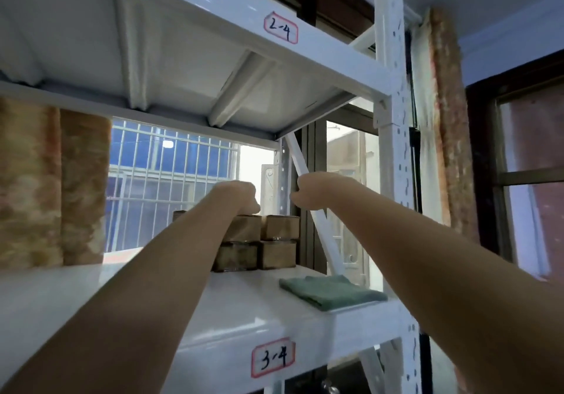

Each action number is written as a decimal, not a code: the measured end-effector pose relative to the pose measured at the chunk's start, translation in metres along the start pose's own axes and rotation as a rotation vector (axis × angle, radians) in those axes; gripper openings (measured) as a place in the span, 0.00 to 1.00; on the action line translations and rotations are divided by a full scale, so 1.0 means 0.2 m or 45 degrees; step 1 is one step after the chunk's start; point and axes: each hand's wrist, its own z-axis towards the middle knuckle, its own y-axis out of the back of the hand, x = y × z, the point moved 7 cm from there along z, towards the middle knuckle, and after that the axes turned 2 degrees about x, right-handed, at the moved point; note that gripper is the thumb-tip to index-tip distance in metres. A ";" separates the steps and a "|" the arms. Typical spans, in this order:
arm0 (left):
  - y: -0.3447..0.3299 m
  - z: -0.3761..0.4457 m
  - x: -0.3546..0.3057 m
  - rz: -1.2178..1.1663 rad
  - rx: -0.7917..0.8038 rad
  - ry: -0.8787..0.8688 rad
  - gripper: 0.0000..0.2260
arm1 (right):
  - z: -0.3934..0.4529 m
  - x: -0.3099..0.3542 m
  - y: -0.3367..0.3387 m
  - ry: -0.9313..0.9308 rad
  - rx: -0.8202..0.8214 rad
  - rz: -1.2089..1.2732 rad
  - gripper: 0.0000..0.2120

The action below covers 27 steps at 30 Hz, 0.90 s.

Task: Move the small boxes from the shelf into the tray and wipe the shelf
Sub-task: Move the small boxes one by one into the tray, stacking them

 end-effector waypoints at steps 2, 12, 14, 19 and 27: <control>0.05 0.03 -0.01 0.057 -0.207 0.058 0.15 | 0.06 -0.02 -0.01 0.058 -0.023 0.014 0.22; -0.01 0.10 -0.09 0.225 -0.147 0.231 0.17 | 0.34 -0.05 -0.19 0.237 0.024 0.114 0.24; -0.03 0.10 -0.07 0.248 -0.098 0.274 0.18 | 0.35 -0.03 -0.24 0.273 0.057 0.118 0.22; -0.04 0.14 -0.03 0.226 -0.049 0.384 0.21 | 0.40 -0.03 -0.29 0.297 0.085 0.137 0.21; -0.08 0.29 -0.07 0.329 -0.013 0.461 0.20 | 0.54 -0.11 -0.31 0.183 0.065 0.201 0.23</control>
